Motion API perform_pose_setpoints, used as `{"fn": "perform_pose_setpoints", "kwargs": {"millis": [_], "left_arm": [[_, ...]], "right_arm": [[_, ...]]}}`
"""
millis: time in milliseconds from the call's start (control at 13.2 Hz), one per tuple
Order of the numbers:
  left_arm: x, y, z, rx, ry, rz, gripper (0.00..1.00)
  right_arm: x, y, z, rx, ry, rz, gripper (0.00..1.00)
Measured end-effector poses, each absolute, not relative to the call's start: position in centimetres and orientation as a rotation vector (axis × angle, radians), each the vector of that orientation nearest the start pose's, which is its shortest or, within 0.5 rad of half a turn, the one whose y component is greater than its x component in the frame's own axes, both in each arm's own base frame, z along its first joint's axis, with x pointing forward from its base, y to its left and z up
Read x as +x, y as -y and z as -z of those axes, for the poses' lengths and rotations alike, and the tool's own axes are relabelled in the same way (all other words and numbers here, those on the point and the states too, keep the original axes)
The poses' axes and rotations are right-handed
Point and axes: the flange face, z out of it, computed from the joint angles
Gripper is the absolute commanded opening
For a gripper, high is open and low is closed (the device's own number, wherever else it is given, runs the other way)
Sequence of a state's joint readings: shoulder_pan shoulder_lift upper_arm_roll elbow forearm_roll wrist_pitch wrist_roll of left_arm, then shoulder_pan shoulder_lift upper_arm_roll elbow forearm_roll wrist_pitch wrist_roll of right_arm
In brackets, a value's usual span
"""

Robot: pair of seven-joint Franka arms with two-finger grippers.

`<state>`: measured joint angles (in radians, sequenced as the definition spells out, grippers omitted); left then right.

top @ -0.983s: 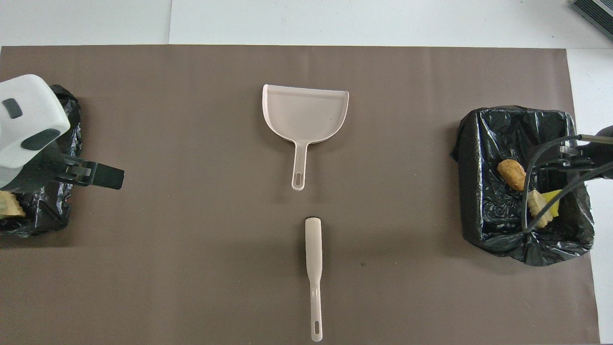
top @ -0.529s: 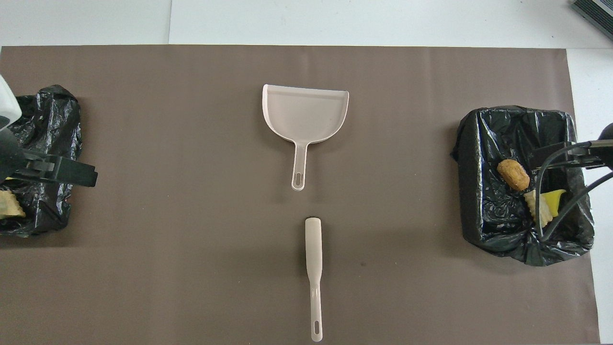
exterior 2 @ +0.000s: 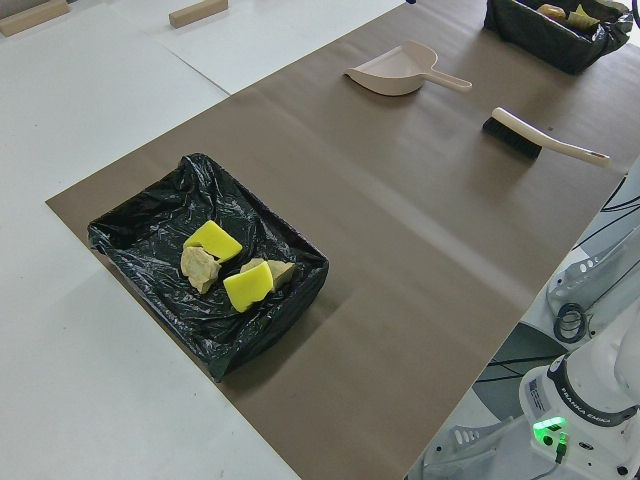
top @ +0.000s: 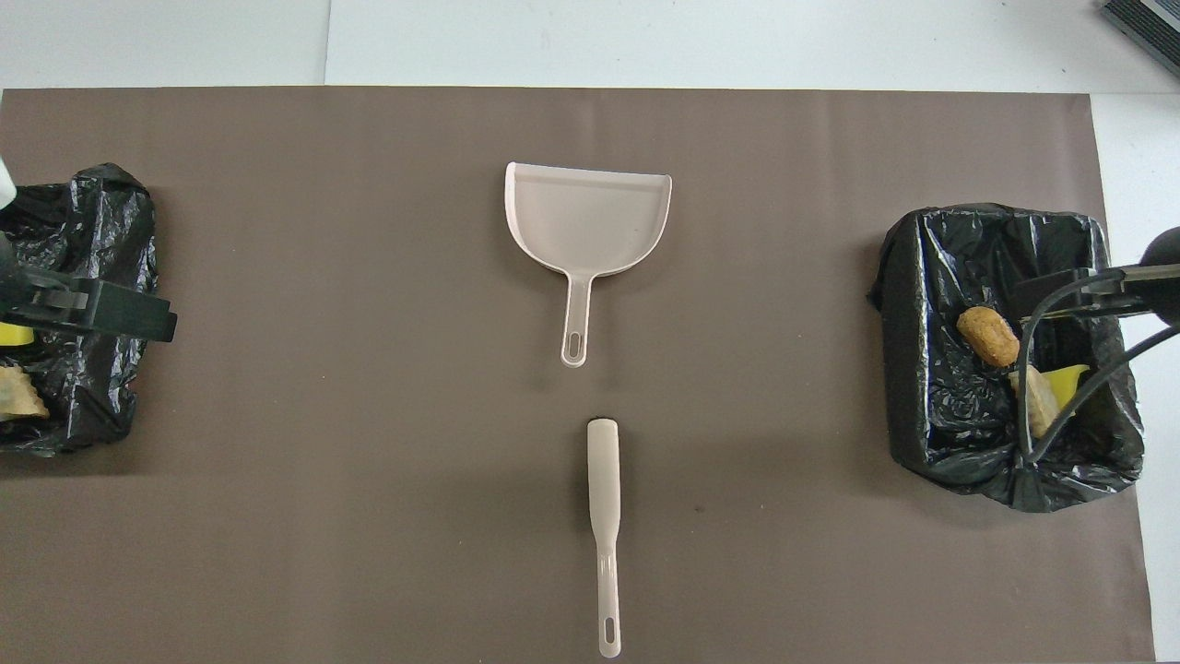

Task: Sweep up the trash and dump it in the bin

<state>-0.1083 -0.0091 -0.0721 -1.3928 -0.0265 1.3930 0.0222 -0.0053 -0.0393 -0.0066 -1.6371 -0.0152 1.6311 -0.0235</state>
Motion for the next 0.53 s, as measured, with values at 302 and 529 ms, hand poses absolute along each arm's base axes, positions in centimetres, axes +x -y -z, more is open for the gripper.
{"fn": "perform_pose_setpoints", "kwargs": {"millis": [302, 529], "left_arm": [[51.96, 9.83, -69.50, -3.150, -0.326, -0.003, 1.00], [51.76, 9.58, -69.43, -3.151, -0.305, -0.018, 1.00]], "right_arm": [[54.76, 0.84, -62.01, -3.157, 0.018, 0.052, 1.00], [54.76, 0.84, -62.01, -3.157, 0.018, 0.052, 1.00]]}}
